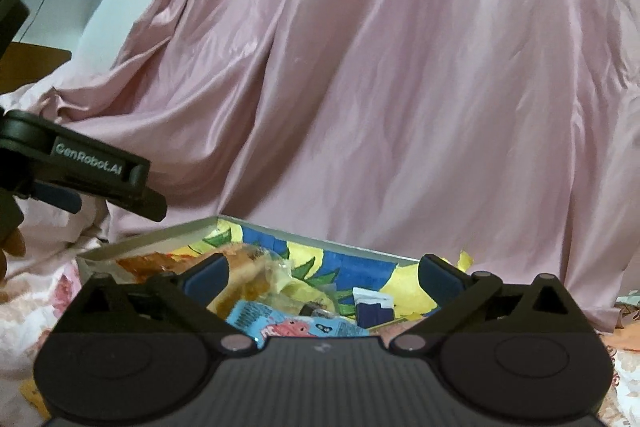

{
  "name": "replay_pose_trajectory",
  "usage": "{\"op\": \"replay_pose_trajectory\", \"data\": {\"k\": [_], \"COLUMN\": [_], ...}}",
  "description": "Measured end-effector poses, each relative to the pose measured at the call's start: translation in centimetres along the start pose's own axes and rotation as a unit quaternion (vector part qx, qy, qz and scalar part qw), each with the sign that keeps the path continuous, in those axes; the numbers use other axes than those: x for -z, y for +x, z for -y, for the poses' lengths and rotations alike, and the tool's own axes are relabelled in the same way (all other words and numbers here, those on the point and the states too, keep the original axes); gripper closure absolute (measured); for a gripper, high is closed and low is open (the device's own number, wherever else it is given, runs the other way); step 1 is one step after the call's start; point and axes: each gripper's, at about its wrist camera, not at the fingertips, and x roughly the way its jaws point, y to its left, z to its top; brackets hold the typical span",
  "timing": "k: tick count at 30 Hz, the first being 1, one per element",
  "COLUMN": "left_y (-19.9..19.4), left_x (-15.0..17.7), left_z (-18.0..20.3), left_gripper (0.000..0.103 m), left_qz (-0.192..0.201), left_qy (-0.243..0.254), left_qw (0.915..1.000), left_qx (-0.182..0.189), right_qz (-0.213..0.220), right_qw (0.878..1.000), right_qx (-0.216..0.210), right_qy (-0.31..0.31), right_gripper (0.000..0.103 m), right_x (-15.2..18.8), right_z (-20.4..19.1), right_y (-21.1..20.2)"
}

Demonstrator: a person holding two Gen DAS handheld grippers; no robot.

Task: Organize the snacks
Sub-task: 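Lower both snacks into the tray and open both grippers, then withdraw both grippers from the tray toward the gold packet and tangerine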

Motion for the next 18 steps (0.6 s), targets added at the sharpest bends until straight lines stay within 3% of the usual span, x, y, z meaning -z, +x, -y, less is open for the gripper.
{"op": "replay_pose_trajectory", "data": {"k": [10,18], "left_y": [-5.5,-9.4], "left_x": [1.8,4.1], "left_z": [-2.1,-4.2], "left_gripper": [0.001,0.001], "left_qz": [0.037,0.034], "left_qy": [-0.006,0.001], "left_qw": [0.9992,0.9992], "left_qx": [-0.015,-0.021], "right_qz": [0.021,0.011], "right_qw": [1.000,1.000], "right_qx": [-0.008,-0.014], "right_qy": [-0.009,-0.007], "right_gripper": [0.000,0.000], "right_x": [-1.0,-1.0], "right_z": [-1.1,-1.9], "right_y": [-4.1,-7.4]}}
